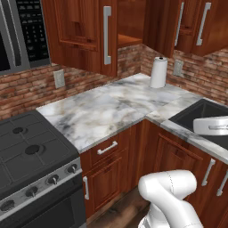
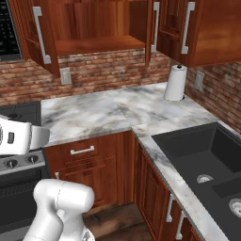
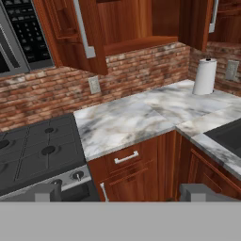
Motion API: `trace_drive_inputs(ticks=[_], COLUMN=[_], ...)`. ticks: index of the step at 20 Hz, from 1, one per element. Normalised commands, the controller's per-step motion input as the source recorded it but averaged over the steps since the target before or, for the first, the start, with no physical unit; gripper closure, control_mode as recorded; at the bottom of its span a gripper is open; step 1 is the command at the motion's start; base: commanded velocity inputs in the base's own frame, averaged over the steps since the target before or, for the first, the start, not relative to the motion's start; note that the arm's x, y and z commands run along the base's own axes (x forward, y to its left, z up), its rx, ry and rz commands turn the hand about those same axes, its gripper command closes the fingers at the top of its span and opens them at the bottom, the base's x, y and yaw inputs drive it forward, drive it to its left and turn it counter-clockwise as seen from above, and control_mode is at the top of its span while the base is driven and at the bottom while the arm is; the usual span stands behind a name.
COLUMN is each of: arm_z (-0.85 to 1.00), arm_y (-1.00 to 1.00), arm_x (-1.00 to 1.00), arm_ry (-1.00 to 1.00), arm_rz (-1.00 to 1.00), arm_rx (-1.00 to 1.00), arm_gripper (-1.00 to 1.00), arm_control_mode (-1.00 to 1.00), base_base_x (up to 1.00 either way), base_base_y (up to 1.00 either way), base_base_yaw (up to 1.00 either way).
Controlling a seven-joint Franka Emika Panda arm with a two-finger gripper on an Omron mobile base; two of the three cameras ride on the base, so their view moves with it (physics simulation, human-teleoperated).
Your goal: Close all open cabinet doors.
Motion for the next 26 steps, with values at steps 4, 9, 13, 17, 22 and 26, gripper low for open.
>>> trace_drive_inputs(ticks=[4,9,13,17,22,26], arm_z=[0.0,0.0,0.0,0.0,0.0,0.0], arm_y=[0.0,0.0,0.0,0.0,0.0,0.0], arm_x=[0.0,0.0,0.0,0.0,0.0,0.0], arm_ry=[0.0,0.0,0.0,0.0,0.0,0.0], arm_rz=[0.0,0.0,0.0,0.0,0.0,0.0], arm_rx=[0.0,0.0,0.0,0.0,0.0,0.0], arm_gripper=[-1.0,-1.0,-1.0,-1.0,-1.0,-1.0], arm_control_mode=[1.0,1.0,1.0,1.0,1.0,1.0], base_base_x=[0.27,0.2,0.11,0.21,0.34,0.52], base_base_y=[-0.3,-0.37,-0.26,-0.21,-0.07,0.0], base_base_yaw=[0.27,0.18,0.12,0.07,0.04,0.05])
